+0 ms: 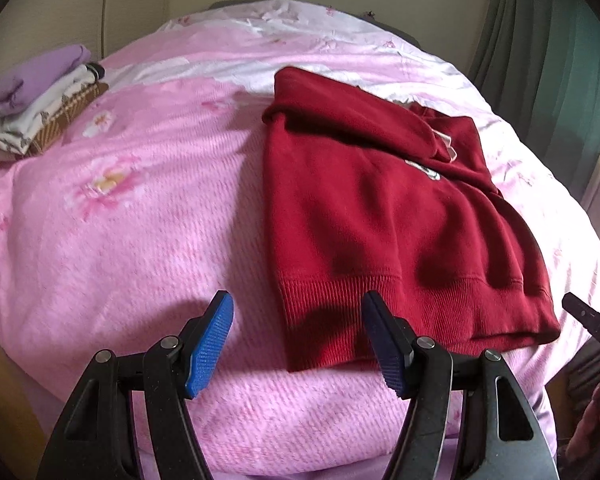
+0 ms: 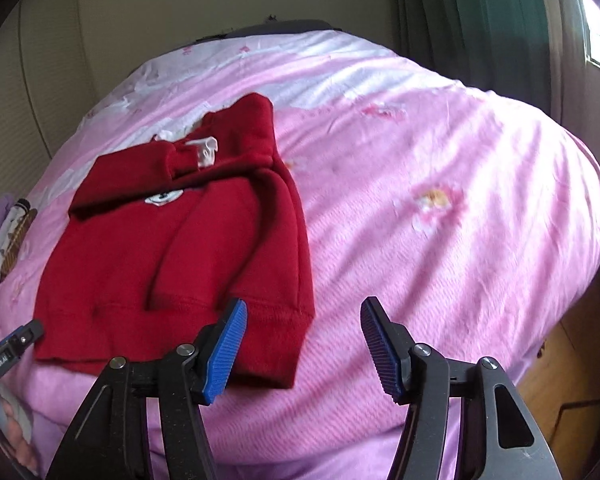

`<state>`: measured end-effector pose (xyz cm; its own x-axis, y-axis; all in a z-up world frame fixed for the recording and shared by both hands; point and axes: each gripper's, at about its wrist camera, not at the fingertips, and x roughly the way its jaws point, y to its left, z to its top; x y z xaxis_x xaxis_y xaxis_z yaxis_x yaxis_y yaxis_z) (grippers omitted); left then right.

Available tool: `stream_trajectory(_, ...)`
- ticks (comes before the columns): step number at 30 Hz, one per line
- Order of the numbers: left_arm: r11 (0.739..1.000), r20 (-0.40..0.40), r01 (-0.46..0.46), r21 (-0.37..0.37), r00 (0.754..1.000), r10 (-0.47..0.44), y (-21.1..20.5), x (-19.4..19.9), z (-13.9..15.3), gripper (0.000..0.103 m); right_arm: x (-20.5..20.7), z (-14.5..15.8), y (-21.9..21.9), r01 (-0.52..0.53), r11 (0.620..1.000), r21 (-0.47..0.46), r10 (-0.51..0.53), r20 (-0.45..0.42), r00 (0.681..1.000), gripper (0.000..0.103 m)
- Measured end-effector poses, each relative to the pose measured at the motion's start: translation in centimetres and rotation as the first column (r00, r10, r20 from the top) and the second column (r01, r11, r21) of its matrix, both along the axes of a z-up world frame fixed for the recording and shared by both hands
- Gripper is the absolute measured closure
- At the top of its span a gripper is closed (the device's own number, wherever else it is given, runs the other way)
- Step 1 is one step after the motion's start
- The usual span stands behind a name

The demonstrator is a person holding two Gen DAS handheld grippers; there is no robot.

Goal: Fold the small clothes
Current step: 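Grasp the sweatshirt hem with both tools and lift it toward the collar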

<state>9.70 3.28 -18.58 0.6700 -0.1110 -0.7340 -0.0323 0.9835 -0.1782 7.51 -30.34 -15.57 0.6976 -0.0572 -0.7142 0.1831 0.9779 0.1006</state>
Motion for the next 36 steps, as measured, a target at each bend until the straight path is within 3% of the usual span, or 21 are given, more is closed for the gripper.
stream_trajectory(3, 1.0, 0.0, -0.002, -0.03, 1.0, 0.002, 0.2, -0.1, -0.6, 0.038, -0.1, -0.4, -0.2, 0.004, 1.0, 0.008, -0.004, -0.009, 1.0, 0.043)
stream_trajectory(7, 0.997, -0.008, 0.035, -0.069, 0.999, -0.036, -0.1, 0.1, -1.1, 0.065, -0.1, -1.0, -0.5, 0.004, 0.999, 0.035, -0.003, -0.019, 1.0, 0.043)
stream_trajectory(8, 0.997, -0.009, 0.043, -0.071, 0.999, -0.044, -0.3, 0.1, -1.2, 0.065, 0.0, -1.1, -0.5, 0.002, 0.999, 0.039, -0.001, -0.023, 1.0, 0.043)
stream_trajectory(12, 0.997, 0.001, 0.047, -0.058, 0.999, -0.047, -0.5, 0.0, -1.2, 0.066, 0.2, -1.8, -0.5, -0.013, 0.997, 0.072, 0.016, -0.044, 0.999, 0.043)
stream_trajectory(14, 0.998, -0.001, 0.043, -0.045, 0.999, -0.044, -0.5, 0.0, -1.3, 0.074, 0.3, -2.1, -0.3, -0.026, 0.996, 0.083, 0.031, -0.051, 0.998, 0.043)
stream_trajectory(15, 0.999, -0.009, 0.038, -0.021, 0.999, -0.038, -0.5, 0.1, -1.5, 0.084, 0.4, -2.2, -0.2, -0.034, 0.996, 0.087, 0.039, -0.054, 0.998, 0.043)
stream_trajectory(19, 0.999, -0.02, 0.036, -0.023, 0.999, -0.036, 0.1, 0.1, -1.9, 0.089, 0.8, -3.5, 0.5, -0.072, 0.99, 0.119, 0.084, -0.103, 0.991, 0.044)
stream_trajectory(20, 0.999, -0.019, 0.037, -0.021, 0.999, -0.038, 0.1, 0.1, -2.0, 0.09, 0.8, -3.8, 0.4, -0.071, 0.988, 0.138, 0.087, -0.114, 0.99, 0.046)
stream_trajectory(21, 0.999, -0.017, 0.038, -0.019, 0.999, -0.038, 0.2, 0.0, -1.9, 0.091, 0.9, -4.0, 0.4, -0.073, 0.986, 0.15, 0.091, -0.118, 0.989, 0.057)
stream_trajectory(22, 0.999, -0.017, 0.034, -0.013, 0.999, -0.034, 0.2, 0.0, -1.9, 0.092, 1.0, -4.2, 0.4, -0.085, 0.981, 0.172, 0.107, -0.123, 0.987, 0.081)
stream_trajectory(25, 1.0, -0.02, 0.022, -0.019, 1.0, -0.022, 0.5, -0.2, -1.9, 0.092, 0.7, -3.8, 0.5, -0.08, 0.984, 0.158, 0.099, -0.115, 0.988, 0.087)
stream_trajectory(31, 0.999, -0.009, 0.017, -0.029, 1.0, -0.018, 0.8, -0.8, -1.2, 0.095, 0.0, -3.0, 0.3, -0.064, 0.983, 0.171, 0.079, -0.085, 0.993, 0.09)
stream_trajectory(36, 0.997, 0.023, 0.024, -0.069, 0.999, -0.022, 1.1, -0.9, 0.9, 0.095, -1.0, 0.1, 0.3, -0.109, 0.978, 0.177, 0.103, 0.04, 0.994, 0.091)
